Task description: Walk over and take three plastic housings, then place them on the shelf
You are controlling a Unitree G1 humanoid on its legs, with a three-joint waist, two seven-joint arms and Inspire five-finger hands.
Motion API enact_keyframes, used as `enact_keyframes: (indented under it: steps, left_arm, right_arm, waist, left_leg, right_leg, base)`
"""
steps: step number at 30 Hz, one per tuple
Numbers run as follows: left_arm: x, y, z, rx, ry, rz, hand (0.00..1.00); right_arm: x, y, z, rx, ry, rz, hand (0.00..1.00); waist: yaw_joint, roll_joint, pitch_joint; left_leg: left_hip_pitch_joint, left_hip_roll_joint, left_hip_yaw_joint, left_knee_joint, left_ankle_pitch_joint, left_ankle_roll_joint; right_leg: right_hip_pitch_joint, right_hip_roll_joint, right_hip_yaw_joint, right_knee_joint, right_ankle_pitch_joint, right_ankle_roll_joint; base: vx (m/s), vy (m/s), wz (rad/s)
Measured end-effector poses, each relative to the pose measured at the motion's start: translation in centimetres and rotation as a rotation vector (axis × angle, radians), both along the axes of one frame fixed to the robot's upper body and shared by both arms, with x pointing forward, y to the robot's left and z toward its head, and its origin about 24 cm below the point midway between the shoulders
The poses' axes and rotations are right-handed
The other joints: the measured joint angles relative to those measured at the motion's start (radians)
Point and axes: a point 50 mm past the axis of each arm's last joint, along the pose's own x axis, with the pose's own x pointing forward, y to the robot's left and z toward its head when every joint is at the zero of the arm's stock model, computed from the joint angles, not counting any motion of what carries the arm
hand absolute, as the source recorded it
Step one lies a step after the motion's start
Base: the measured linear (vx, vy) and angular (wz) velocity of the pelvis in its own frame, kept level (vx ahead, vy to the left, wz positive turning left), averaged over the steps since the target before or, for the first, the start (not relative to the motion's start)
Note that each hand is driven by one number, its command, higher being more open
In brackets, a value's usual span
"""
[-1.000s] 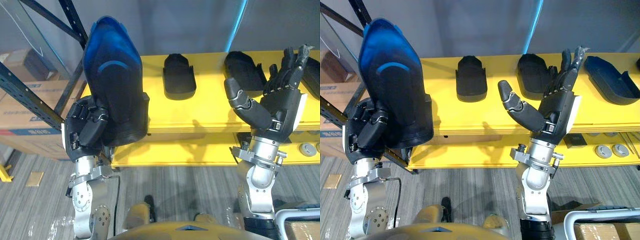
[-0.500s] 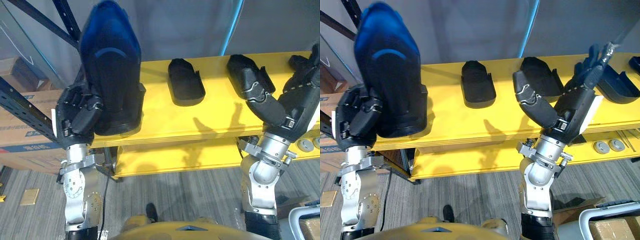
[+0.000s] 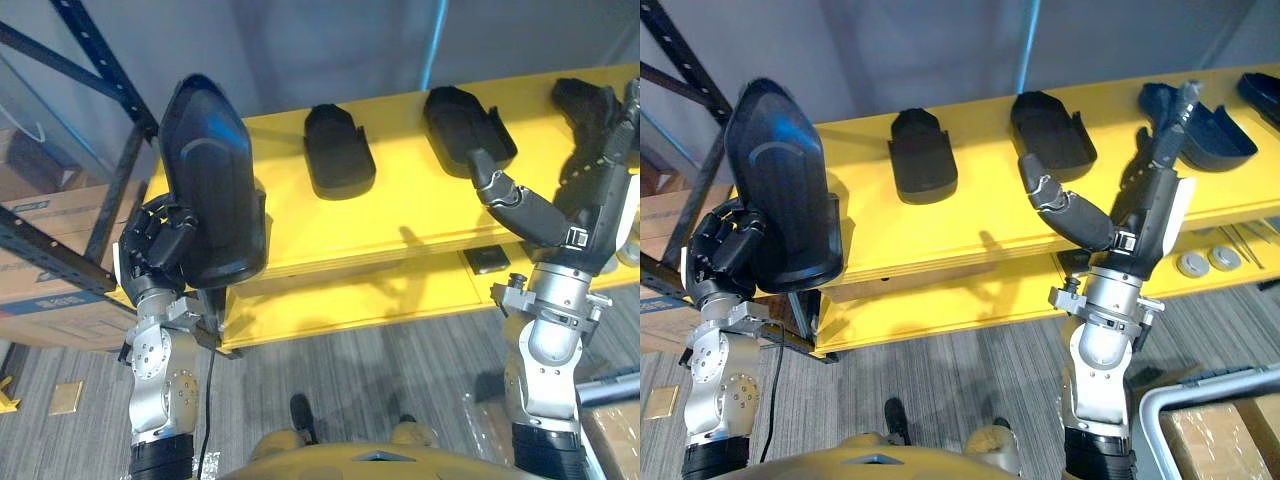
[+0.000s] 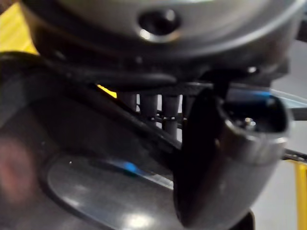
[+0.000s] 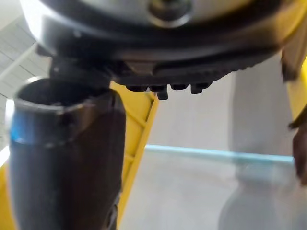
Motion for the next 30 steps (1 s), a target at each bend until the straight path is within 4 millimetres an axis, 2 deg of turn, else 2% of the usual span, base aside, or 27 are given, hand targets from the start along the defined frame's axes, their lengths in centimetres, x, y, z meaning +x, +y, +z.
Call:
enact_keyframes:
  steps: [2, 5, 7, 10, 12, 14, 20, 22, 26, 30]
  left_arm:
    - [0.1, 1.2, 0.7, -0.001, -0.019, 0.053, 0.0]
    - [0.0, 3.5, 1.5, 0.026, -0.024, 0.142, 0.0]
    - [-0.5, 5.7, 1.5, 0.019, -0.014, 0.225, 0.0]
    - [-0.9, 6.6, 1.5, 0.005, -0.009, 0.262, 0.0]
    - [-1.0, 6.9, 1.6, -0.01, -0.016, 0.263, 0.0]
    - [-0.4, 7.5, 1.7, 0.0, 0.005, 0.251, 0.0]
    - [0.9, 9.4, 1.6, 0.014, 0.087, 0.249, 0.0]
    - [1.5, 9.7, 1.4, -0.014, 0.108, 0.242, 0.0]
    - [2.7, 10.3, -0.1, -0.103, 0.169, 0.257, 0.0]
    - [4.0, 11.7, 1.2, -0.111, 0.166, 0.253, 0.0]
  right_arm:
    - [-1.7, -2.4, -1.2, 0.006, 0.064, -0.154, 1.0]
    - [-3.5, -5.1, -2.4, 0.018, 0.132, -0.297, 1.0]
    - [-5.5, -7.5, -4.3, 0.099, 0.227, -0.387, 1.0]
    - [-8.4, -8.9, -7.5, 0.128, 0.417, -0.465, 1.0]
    - [-9.9, -9.1, -9.8, 0.157, 0.554, -0.47, 1.0]
    - [-11.1, -8.7, -13.1, 0.213, 0.723, -0.444, 1.0]
    - [-13.3, -7.5, -19.4, 0.362, 1.026, -0.384, 1.0]
    - [-14.1, -6.8, -20.9, 0.42, 1.095, -0.365, 1.0]
    - [-15.1, -5.0, -24.0, 0.539, 1.246, -0.278, 1.0]
    - [-15.5, -3.8, -26.1, 0.646, 1.333, -0.212, 1.0]
  waist:
    - [-0.016, 0.005, 0.001]
    - [-0.045, 0.009, 0.003]
    - [-0.064, 0.014, 0.004]
    - [-0.081, 0.024, 0.002]
    - [-0.09, 0.028, 0.003]
    - [-0.088, 0.028, 0.003]
    - [-0.073, 0.032, 0.004]
    - [-0.057, 0.029, 0.007]
    - [-0.033, 0.02, 0.013]
    - [-0.033, -0.002, 0.042]
  left_leg:
    - [0.006, 0.001, 0.03, 0.001, -0.001, -0.001]
    - [0.017, 0.006, 0.068, 0.001, -0.005, -0.006]
    - [0.045, 0.017, 0.109, -0.001, -0.021, -0.015]
    - [0.059, 0.028, 0.139, -0.003, -0.044, -0.025]
    - [0.06, 0.039, 0.161, -0.003, -0.048, -0.021]
    - [0.065, 0.053, 0.204, -0.003, -0.048, -0.022]
    - [0.054, 0.056, 0.206, -0.003, -0.046, -0.021]
    - [0.051, 0.056, 0.2, -0.003, -0.044, -0.02]
    - [0.052, 0.053, 0.194, -0.003, -0.045, -0.021]
    - [0.051, 0.049, 0.168, 0.0, -0.037, -0.023]
  right_leg:
    - [-0.015, -0.002, 0.03, 0.01, 0.004, 0.007]
    - [-0.03, 0.0, 0.063, 0.023, 0.003, 0.006]
    - [-0.024, 0.01, 0.098, 0.024, 0.001, 0.003]
    - [-0.021, 0.018, 0.112, 0.024, -0.006, -0.001]
    - [-0.022, 0.025, 0.117, 0.023, -0.006, -0.002]
    - [-0.022, 0.031, 0.116, 0.025, -0.004, 0.0]
    - [-0.022, 0.029, 0.096, 0.034, -0.008, -0.005]
    - [-0.021, 0.028, 0.092, 0.034, -0.009, -0.007]
    - [-0.019, 0.028, 0.089, 0.039, -0.016, -0.012]
    - [-0.016, 0.028, 0.07, 0.06, -0.037, -0.019]
  base:
    - [0.06, 0.016, -0.32]
    - [0.03, 0.009, -0.37]
    - [0.02, 0.003, -0.52]
    - [-0.01, -0.002, -0.31]
    - [0.01, -0.007, -0.07]
    - [0.0, 0.0, 0.0]
    - [0.03, 0.01, 0.13]
    - [0.03, 0.021, 0.12]
    - [0.02, 0.016, 0.04]
    - [0.0, 0.004, 0.15]
